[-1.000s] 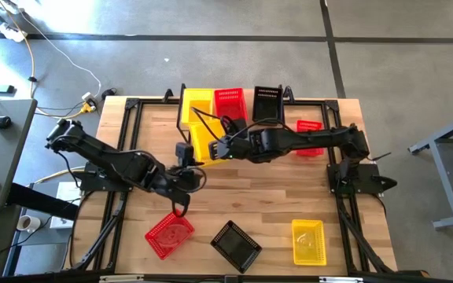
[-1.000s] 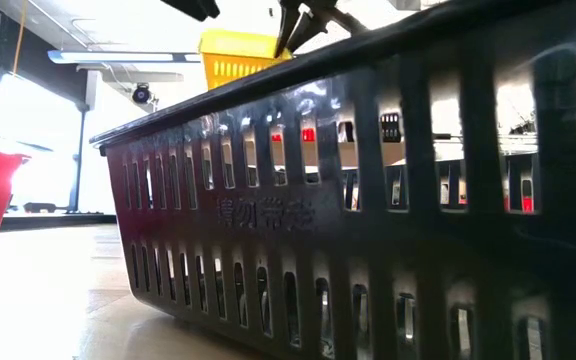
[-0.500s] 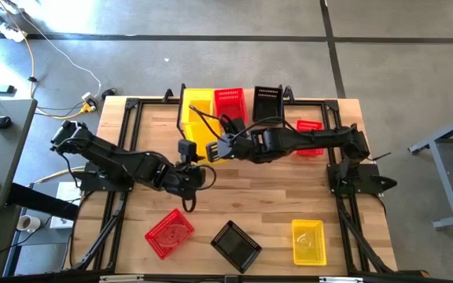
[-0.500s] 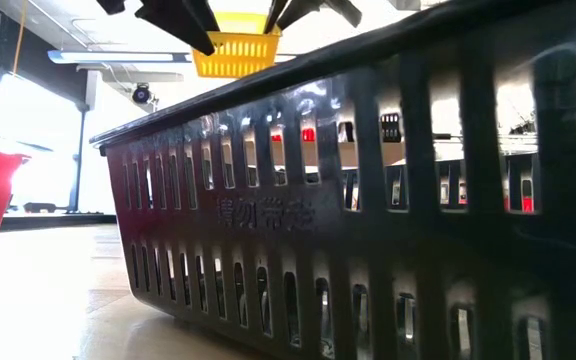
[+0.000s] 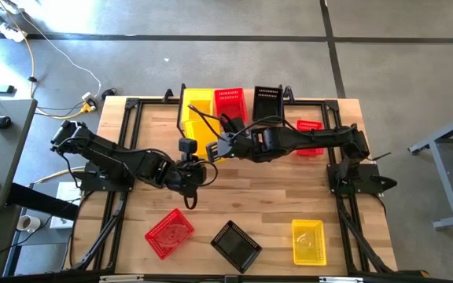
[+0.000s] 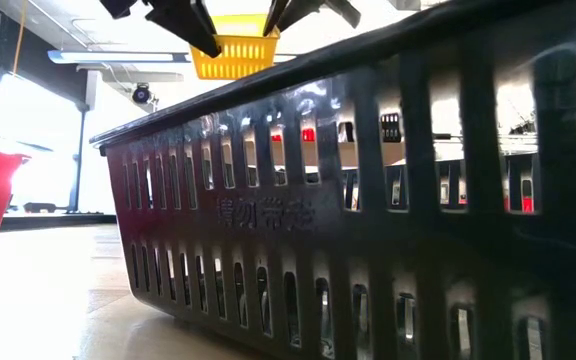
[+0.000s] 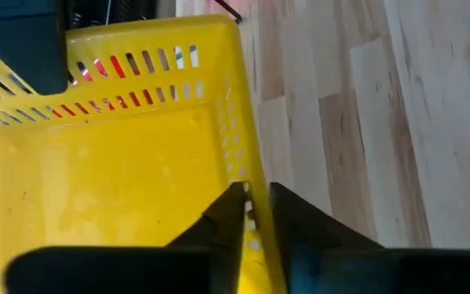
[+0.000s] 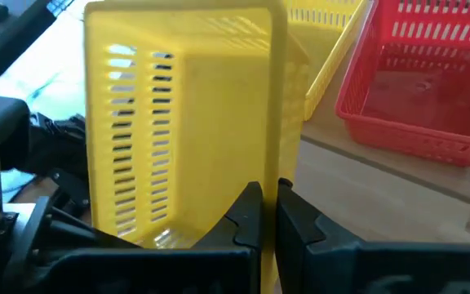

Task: Stack baskets on shelf by color
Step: Stack the top yellow bin on the yellow bin on the shelf

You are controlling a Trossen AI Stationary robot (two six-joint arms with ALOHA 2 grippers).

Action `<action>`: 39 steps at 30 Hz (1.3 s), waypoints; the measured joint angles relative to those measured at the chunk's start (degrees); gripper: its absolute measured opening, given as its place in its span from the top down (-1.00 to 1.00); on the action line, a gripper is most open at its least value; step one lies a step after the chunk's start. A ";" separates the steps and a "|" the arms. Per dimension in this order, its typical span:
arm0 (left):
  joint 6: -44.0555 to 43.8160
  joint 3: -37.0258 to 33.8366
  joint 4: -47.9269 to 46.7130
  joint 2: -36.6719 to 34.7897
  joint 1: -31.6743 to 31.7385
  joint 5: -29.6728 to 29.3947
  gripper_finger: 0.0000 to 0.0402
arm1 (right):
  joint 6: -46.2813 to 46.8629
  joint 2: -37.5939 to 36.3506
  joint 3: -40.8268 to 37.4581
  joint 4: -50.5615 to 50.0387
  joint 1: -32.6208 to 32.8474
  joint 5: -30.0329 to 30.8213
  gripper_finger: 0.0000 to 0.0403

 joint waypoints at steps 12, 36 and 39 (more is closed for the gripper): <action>1.71 0.00 -0.02 -0.04 -0.09 -0.59 0.98 | -7.52 0.00 0.00 -0.74 -0.99 -0.29 0.87; 1.75 0.00 -1.82 -10.02 8.35 7.18 1.00 | -30.06 -13.54 0.00 -2.47 -6.65 -7.02 0.20; 3.51 0.00 -2.18 -12.19 11.38 9.10 1.00 | -34.43 -15.31 0.00 -3.11 -7.34 -9.03 0.20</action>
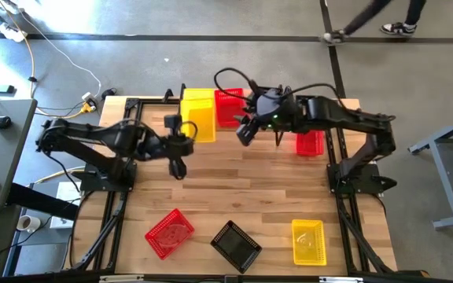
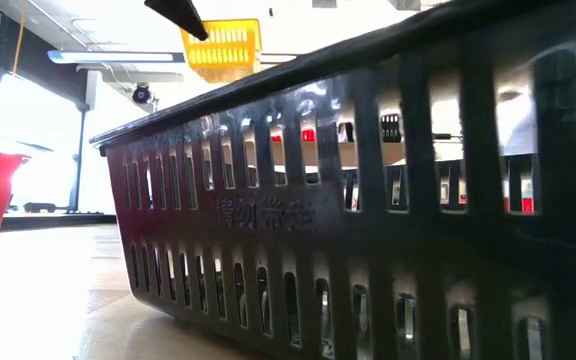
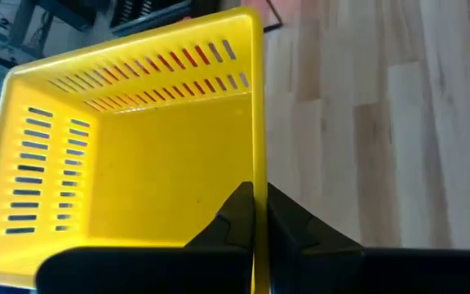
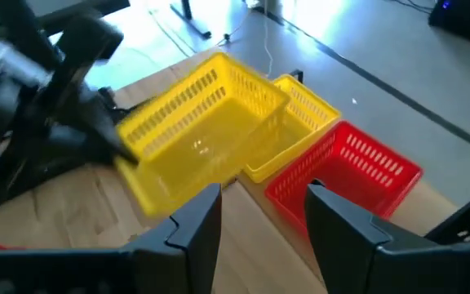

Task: Stack baskets on shelf by color
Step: Stack the top yellow bin on the yellow bin on the shelf

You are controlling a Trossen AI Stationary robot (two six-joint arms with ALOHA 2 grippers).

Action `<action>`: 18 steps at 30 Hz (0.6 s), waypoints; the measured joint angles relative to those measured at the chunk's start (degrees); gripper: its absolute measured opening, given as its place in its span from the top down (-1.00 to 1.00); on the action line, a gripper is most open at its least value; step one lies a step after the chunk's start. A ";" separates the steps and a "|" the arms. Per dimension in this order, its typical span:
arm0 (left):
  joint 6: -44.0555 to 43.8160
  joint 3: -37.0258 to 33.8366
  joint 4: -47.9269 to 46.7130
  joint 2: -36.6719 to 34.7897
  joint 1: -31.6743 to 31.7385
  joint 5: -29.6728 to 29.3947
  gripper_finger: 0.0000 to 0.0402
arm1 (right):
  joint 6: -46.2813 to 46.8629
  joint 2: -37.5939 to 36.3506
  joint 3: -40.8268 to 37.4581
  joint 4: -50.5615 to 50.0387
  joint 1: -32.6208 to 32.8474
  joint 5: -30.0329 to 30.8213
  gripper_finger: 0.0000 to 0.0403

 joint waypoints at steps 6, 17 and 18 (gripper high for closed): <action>7.49 0.02 0.01 -3.04 6.94 4.92 1.00 | -5.52 -2.70 0.00 -1.56 -1.51 -2.20 0.20; 19.18 0.00 2.15 -2.35 22.92 18.29 1.00 | -11.53 -4.97 0.02 -4.98 -4.37 -3.82 0.20; 19.66 0.00 2.65 -2.25 24.02 18.68 1.00 | -11.56 -5.00 0.02 -5.02 -4.58 -3.82 0.20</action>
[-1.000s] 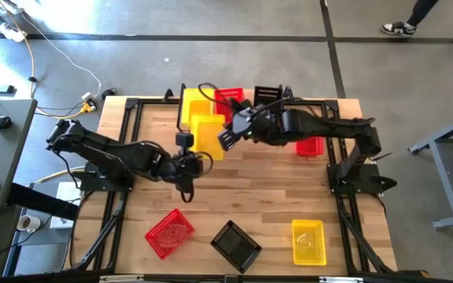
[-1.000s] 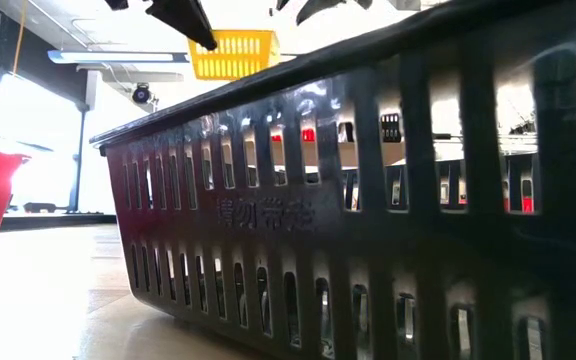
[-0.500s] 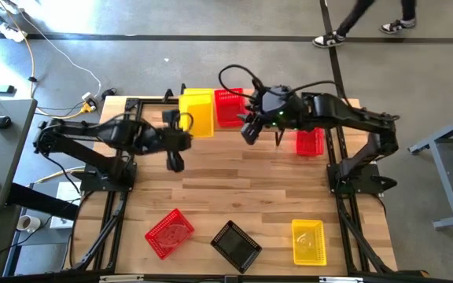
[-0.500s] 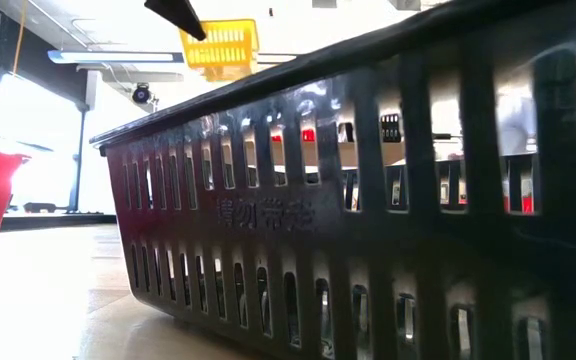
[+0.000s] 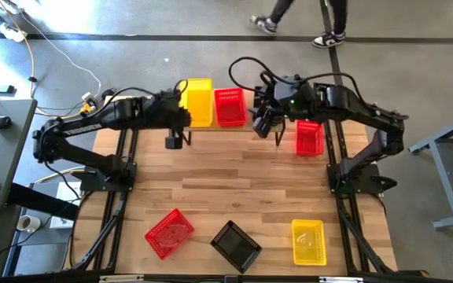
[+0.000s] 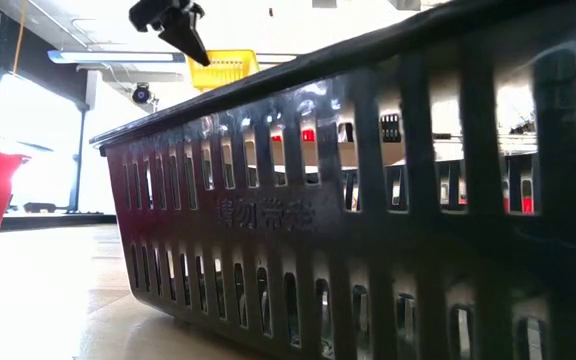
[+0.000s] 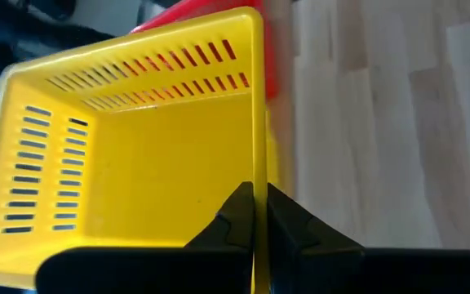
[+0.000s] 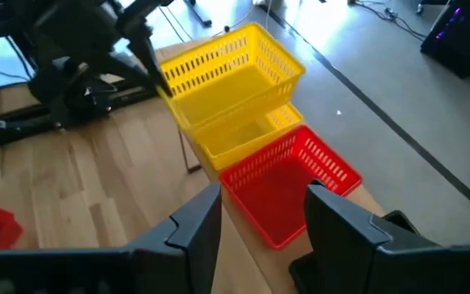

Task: Stack baskets on shelf by color
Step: Stack the top yellow bin on the yellow bin on the shelf

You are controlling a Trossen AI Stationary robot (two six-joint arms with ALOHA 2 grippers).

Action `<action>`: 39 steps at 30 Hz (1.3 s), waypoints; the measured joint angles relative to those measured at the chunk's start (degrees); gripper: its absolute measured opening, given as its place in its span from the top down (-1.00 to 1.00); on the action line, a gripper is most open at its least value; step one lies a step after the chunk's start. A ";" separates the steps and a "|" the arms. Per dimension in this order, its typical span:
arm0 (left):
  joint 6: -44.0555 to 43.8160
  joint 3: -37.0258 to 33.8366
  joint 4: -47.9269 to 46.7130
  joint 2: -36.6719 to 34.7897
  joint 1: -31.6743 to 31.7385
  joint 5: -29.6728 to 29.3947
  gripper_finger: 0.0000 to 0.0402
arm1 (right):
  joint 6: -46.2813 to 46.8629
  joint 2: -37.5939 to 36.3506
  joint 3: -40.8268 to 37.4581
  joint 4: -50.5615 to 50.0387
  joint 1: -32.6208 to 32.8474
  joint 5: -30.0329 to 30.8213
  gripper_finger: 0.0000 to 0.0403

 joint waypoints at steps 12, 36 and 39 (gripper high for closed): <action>4.58 0.01 0.02 2.25 7.42 8.73 1.00 | 0.50 -0.02 0.00 0.36 -2.58 0.00 0.20; 5.55 0.00 -0.46 7.62 9.52 9.73 0.98 | 4.39 -0.02 -0.02 0.39 -3.42 0.44 0.20; 6.01 0.00 -0.44 7.61 9.52 9.19 0.94 | 5.27 -0.02 -0.02 0.39 -3.42 0.46 0.20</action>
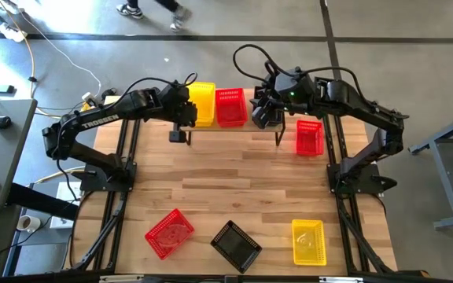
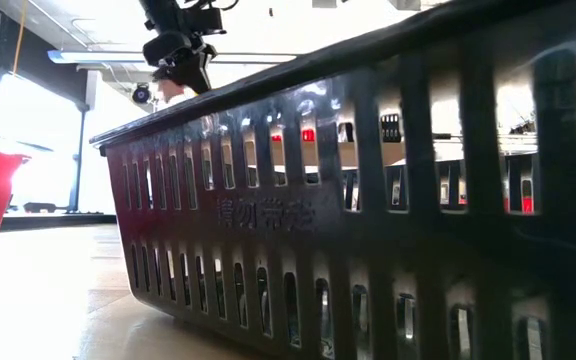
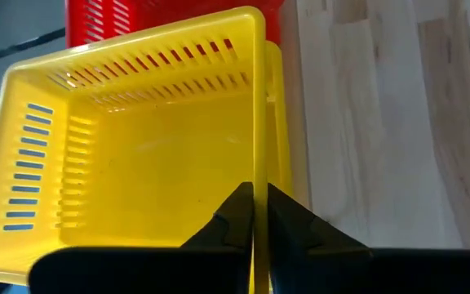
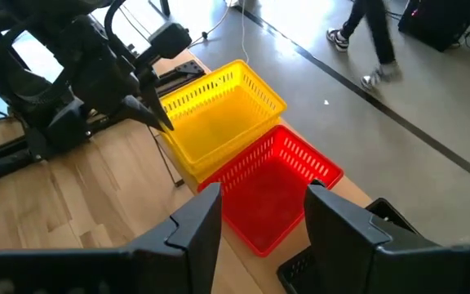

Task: Stack baskets on shelf by color
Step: Stack the top yellow bin on the yellow bin on the shelf

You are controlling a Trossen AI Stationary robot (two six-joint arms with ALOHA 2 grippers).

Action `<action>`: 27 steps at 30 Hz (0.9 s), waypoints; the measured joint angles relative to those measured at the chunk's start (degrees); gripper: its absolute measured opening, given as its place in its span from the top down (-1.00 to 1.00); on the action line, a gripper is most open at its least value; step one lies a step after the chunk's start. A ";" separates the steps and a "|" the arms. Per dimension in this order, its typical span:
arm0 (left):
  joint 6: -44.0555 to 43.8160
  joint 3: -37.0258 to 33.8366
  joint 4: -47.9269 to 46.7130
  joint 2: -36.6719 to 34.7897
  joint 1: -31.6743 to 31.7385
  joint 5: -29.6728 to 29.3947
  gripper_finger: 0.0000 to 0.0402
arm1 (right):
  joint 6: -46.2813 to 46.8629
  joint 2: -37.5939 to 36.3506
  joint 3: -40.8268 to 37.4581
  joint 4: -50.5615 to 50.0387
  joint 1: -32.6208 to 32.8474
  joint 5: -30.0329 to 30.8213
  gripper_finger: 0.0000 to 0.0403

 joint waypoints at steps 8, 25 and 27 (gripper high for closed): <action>2.14 0.00 -0.02 0.00 -0.01 -2.26 0.70 | 0.37 0.00 0.00 -0.81 0.02 -1.15 0.20; 0.33 0.00 -2.52 -0.11 -0.11 -7.03 0.00 | 14.69 0.02 -0.04 -16.98 0.17 -2.38 0.20; -1.16 0.02 -3.54 -0.30 -0.16 -6.76 -0.01 | 14.97 0.02 -0.04 -20.00 0.17 -2.32 0.20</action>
